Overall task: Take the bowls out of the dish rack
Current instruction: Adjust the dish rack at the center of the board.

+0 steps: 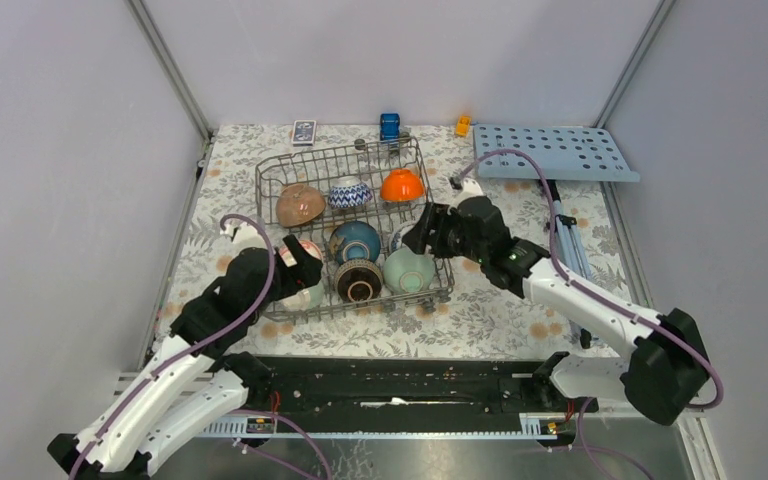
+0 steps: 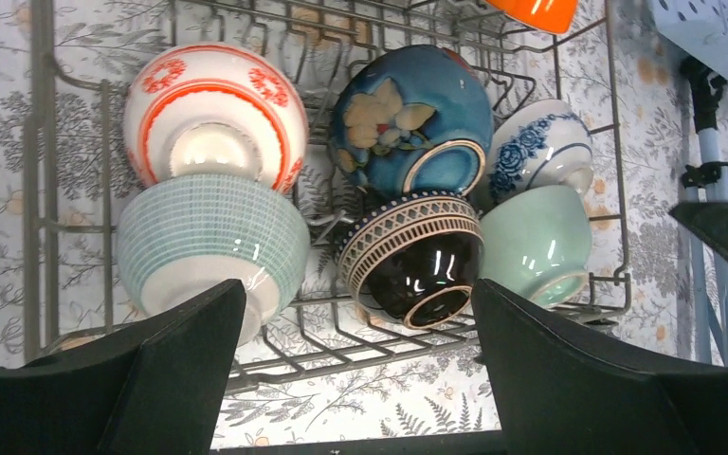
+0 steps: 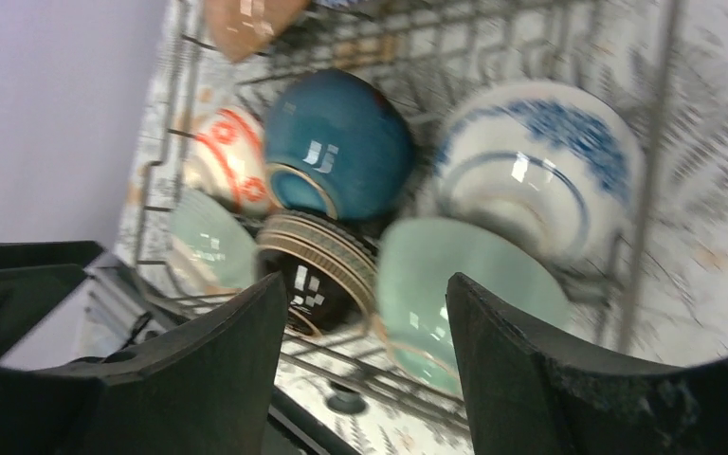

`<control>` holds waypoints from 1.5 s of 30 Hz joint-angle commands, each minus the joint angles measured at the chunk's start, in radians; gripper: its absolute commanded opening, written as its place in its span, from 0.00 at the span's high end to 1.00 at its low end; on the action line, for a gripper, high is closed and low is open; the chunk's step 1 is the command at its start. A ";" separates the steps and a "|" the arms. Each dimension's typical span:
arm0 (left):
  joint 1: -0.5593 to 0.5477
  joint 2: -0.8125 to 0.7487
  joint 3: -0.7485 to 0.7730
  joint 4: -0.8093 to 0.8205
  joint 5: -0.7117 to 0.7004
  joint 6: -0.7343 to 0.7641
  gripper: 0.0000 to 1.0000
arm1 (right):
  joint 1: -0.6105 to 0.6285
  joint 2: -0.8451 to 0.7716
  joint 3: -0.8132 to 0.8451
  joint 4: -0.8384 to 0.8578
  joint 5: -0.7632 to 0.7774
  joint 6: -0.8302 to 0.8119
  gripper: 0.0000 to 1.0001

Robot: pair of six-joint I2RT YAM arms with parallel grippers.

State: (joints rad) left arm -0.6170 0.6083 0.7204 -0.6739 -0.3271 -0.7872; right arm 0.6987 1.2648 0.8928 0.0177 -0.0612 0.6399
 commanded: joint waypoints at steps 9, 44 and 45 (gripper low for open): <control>0.003 0.063 0.115 -0.076 -0.242 0.024 0.07 | 0.001 -0.177 -0.190 -0.162 0.287 0.013 0.38; 0.586 0.643 0.094 0.225 0.016 0.126 0.53 | 0.001 -0.019 -0.182 -0.108 0.287 -0.035 0.55; 0.586 0.654 0.096 0.223 0.014 0.127 0.55 | 0.000 -0.015 -0.180 -0.106 0.287 -0.035 0.55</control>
State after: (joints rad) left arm -0.0380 1.2297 0.8021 -0.5014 -0.3210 -0.6636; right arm 0.6983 1.2358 0.6674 -0.1146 0.2016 0.6231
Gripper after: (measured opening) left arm 0.482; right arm 0.449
